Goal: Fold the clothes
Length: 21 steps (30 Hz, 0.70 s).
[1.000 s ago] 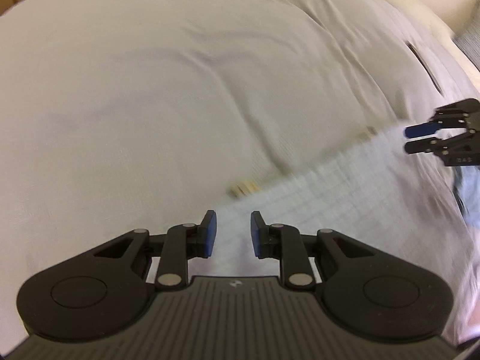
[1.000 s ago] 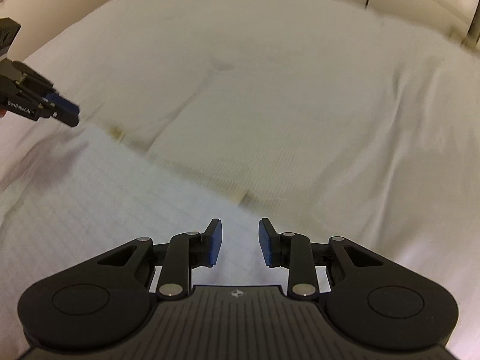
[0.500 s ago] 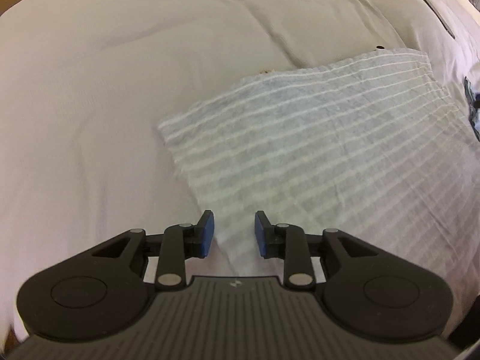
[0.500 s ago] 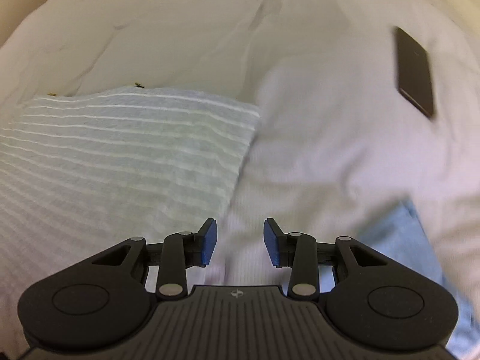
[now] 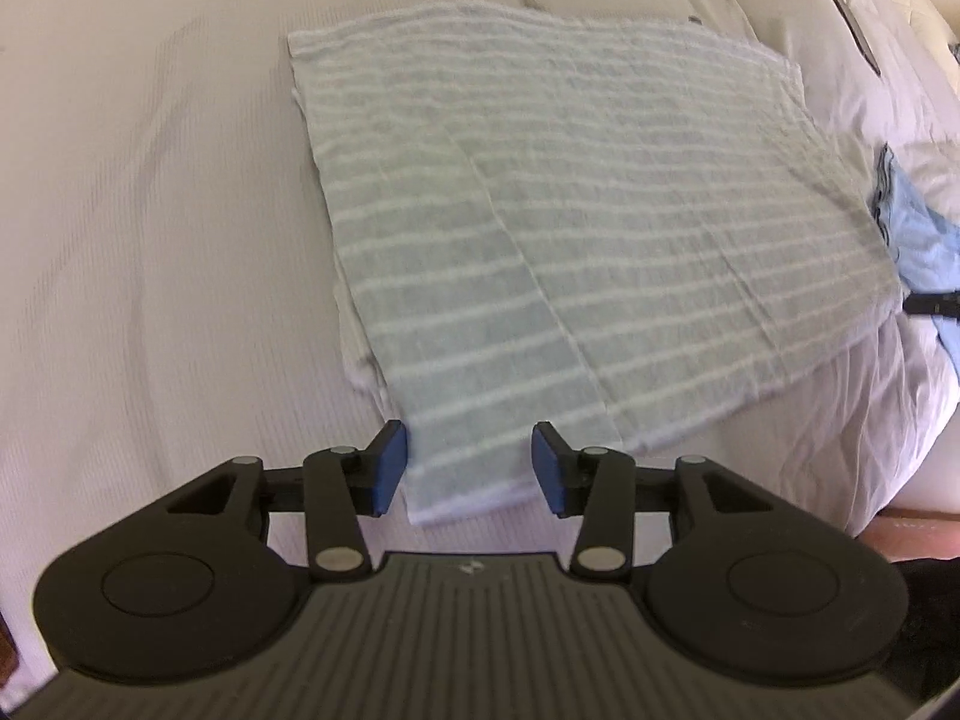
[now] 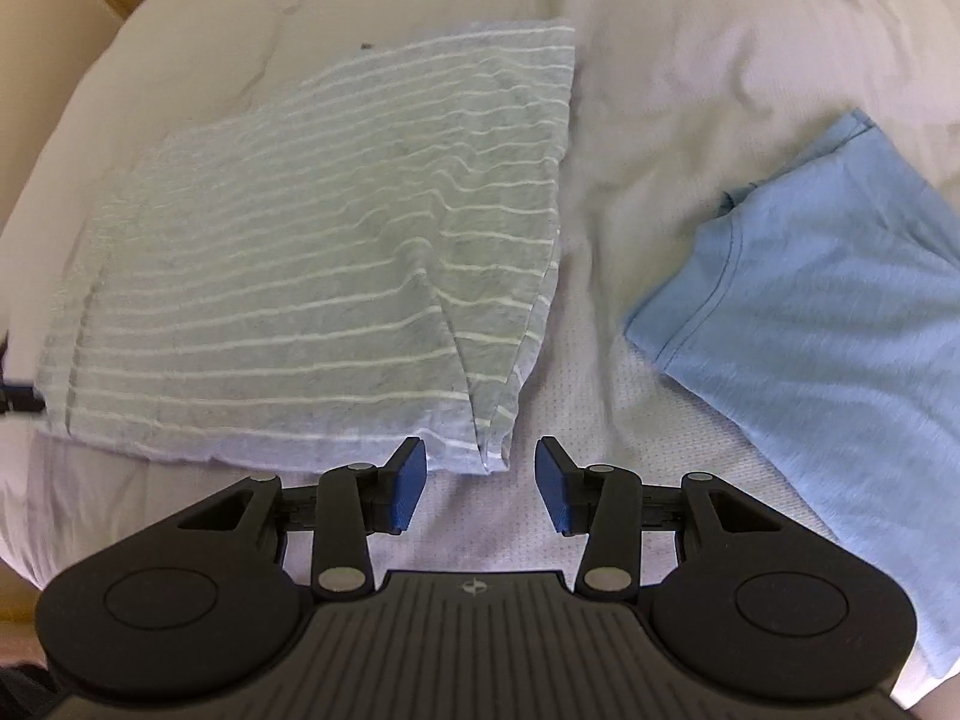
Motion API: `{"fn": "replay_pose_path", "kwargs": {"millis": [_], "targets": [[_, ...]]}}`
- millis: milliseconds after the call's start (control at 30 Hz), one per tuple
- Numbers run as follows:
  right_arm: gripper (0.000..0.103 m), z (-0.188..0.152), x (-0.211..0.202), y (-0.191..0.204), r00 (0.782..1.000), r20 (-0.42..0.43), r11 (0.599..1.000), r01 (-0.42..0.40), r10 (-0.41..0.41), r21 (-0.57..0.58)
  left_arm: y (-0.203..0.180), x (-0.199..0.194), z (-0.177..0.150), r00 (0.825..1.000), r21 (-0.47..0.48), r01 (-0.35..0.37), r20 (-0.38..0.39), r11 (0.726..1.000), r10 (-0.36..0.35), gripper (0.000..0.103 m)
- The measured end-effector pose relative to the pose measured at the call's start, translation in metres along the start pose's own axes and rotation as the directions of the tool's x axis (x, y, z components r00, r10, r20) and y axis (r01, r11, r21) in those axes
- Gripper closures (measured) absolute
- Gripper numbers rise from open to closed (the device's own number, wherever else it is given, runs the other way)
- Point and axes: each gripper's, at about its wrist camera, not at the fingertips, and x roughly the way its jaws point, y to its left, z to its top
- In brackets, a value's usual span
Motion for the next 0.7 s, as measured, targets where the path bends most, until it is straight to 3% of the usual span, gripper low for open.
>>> {"fn": "replay_pose_path", "kwargs": {"millis": [233,333,367,400,467,700], "targets": [[0.06,0.0,-0.013,-0.012,0.999,0.051,0.998,-0.013,0.01,0.06,-0.001,0.008,-0.023,1.0,0.032,-0.012,-0.027,0.999,0.013,0.063],[0.06,0.002,-0.015,-0.013,0.999,0.053,0.999,-0.002,-0.001,0.053,0.005,0.012,-0.026,0.999,-0.002,0.013,-0.036,1.0,-0.013,0.071],[0.06,0.002,-0.015,-0.013,0.998,0.057,0.999,-0.001,-0.002,0.054,0.006,0.012,-0.026,0.999,-0.007,0.027,-0.033,1.0,-0.028,0.077],[0.06,0.0,-0.015,-0.013,0.998,0.06,0.998,-0.005,0.001,0.058,0.007,0.012,-0.027,0.999,-0.009,0.042,-0.03,0.999,-0.042,0.09],[0.062,-0.005,-0.015,-0.015,0.998,0.066,0.997,-0.011,0.006,0.07,0.008,0.011,-0.029,0.999,0.011,0.035,-0.027,0.999,-0.035,0.101],[0.069,-0.005,-0.007,-0.021,0.996,0.074,0.991,-0.058,0.049,0.12,0.013,0.017,-0.031,0.998,0.089,0.009,-0.066,0.996,-0.003,0.102]]}}
